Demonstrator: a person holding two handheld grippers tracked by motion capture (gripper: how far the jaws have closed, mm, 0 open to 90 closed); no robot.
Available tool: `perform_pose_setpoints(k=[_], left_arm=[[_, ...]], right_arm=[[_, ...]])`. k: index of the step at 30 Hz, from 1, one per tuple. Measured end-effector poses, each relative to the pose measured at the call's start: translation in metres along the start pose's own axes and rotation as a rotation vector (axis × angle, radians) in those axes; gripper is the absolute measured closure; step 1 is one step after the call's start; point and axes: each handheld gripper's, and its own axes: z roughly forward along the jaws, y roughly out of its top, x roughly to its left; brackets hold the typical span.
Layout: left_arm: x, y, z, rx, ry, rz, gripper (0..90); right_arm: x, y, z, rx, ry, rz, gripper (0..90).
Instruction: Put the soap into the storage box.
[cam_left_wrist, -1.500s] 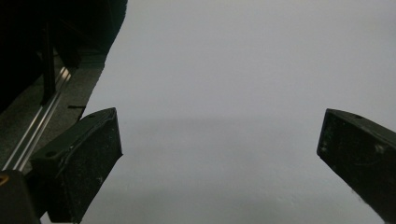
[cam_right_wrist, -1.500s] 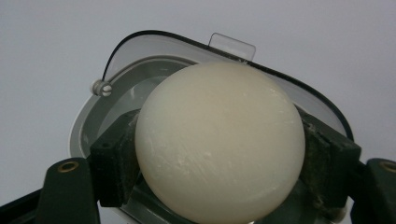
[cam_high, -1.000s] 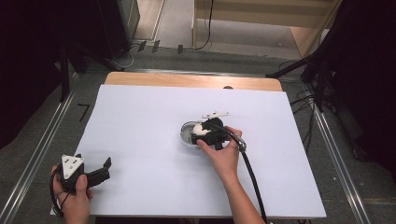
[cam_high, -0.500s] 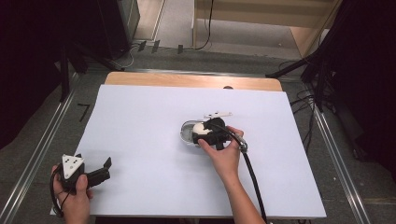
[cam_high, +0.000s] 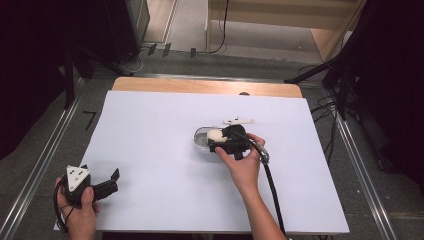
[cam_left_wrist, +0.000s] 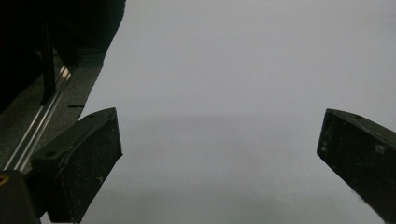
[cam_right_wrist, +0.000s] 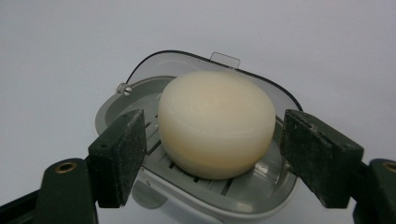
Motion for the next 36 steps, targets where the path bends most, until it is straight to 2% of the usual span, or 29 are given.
perform_pose_setpoints(k=[14,28,36], left_arm=[[0.000,0.000,0.000,-0.001,-0.001,0.000,0.3],[0.000,0.000,0.000,0.000,-0.002,0.001,0.4],[0.000,0.000,-0.001,-0.001,0.000,0.000,0.4]], right_arm=[[-0.009,0.001,-0.020,-0.032,-0.001,-0.005,21.3],[-0.033,-0.011,-0.035,-0.050,-0.007,-0.002,14.5],[-0.046,-0.020,-0.043,-0.065,-0.019,0.012,14.2]])
